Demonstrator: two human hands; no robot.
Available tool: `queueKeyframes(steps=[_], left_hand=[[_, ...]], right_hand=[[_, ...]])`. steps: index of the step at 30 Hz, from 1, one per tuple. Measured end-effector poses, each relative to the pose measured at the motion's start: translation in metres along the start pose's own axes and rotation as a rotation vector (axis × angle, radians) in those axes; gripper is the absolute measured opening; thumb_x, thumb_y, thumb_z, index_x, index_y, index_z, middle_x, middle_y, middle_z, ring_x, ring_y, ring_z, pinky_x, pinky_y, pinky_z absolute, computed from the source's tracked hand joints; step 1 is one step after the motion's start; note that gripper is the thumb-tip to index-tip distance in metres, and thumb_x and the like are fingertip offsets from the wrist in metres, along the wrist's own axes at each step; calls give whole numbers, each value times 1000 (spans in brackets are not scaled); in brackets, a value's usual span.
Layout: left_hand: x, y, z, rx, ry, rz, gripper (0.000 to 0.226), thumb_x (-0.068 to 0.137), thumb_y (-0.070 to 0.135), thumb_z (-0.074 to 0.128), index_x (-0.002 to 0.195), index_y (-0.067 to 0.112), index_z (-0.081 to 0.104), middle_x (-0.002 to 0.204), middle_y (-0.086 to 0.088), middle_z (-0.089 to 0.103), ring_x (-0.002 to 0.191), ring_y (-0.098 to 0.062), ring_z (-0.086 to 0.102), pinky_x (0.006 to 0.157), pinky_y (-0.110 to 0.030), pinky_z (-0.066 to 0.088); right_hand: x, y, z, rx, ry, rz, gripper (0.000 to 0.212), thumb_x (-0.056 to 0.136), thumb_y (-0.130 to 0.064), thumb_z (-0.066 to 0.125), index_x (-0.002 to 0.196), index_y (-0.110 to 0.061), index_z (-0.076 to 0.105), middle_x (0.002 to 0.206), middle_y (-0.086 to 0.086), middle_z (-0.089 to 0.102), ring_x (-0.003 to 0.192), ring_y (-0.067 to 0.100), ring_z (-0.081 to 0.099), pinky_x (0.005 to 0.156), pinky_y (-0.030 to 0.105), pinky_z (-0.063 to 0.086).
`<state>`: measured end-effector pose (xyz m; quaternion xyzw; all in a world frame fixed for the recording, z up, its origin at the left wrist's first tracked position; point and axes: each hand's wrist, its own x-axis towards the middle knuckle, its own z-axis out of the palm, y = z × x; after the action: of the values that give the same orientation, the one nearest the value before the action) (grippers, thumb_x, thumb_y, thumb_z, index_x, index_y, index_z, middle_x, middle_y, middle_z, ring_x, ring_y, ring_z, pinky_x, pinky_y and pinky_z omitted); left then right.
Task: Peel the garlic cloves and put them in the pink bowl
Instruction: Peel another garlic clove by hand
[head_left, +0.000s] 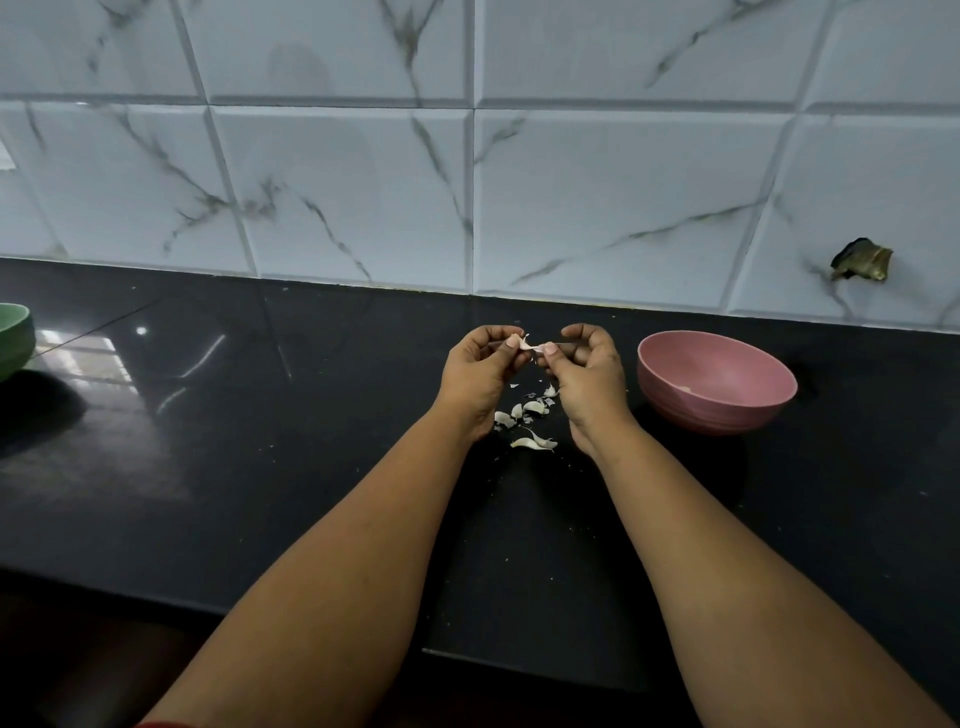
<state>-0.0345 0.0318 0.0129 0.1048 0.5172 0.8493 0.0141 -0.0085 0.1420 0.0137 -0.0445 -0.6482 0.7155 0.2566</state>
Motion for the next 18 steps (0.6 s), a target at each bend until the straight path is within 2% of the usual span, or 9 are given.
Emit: queueKeyframes(steps=[4,9,11,13,15,18], left_hand=[[-1,-2,3,-22,-18,-20,12,97,0,53,95,5,63,85,-8,64,76,-13,64,79,-19,57],[-2,2,3,-130,-70,-76,14,99,-2,50,96,3,62,77,-5,66,69,-10,64,72,-16,55],[-1,5,0,-167,-76,-86,15,98,-3,49,96,2,63,77,-4,67,71,-11,65,72,-15,56],[0,6,-1,-165,-71,-79,15,98,-3,50,96,2,64,82,-6,67,76,-13,65,74,-16,56],[-1,6,-1,-135,-71,-72,16,98,-4,50,97,3,64,86,-7,65,78,-13,64,75,-17,56],[-2,5,-1,-107,-67,-76,22,97,-10,47,98,3,65,89,-7,64,76,-10,65,78,-18,56]], right_hand=[[0,-2,1,33,-51,33,25,93,5,52,89,-19,58,78,0,62,70,9,57,71,21,48],[-3,-12,0,433,-150,283,31,96,12,35,90,-9,57,75,4,56,66,11,53,63,16,47],[-2,-14,-3,483,-151,326,33,96,11,32,90,-10,57,73,2,54,65,11,52,63,17,46],[0,-11,-4,316,-134,271,31,98,6,34,90,-11,59,73,1,55,65,10,52,62,18,45],[2,-3,-5,-1,-116,144,27,101,-4,40,92,-15,63,77,1,62,68,10,57,66,22,48],[7,9,-10,-417,-81,-52,14,93,-9,58,94,-20,68,82,-2,73,76,10,69,78,31,56]])
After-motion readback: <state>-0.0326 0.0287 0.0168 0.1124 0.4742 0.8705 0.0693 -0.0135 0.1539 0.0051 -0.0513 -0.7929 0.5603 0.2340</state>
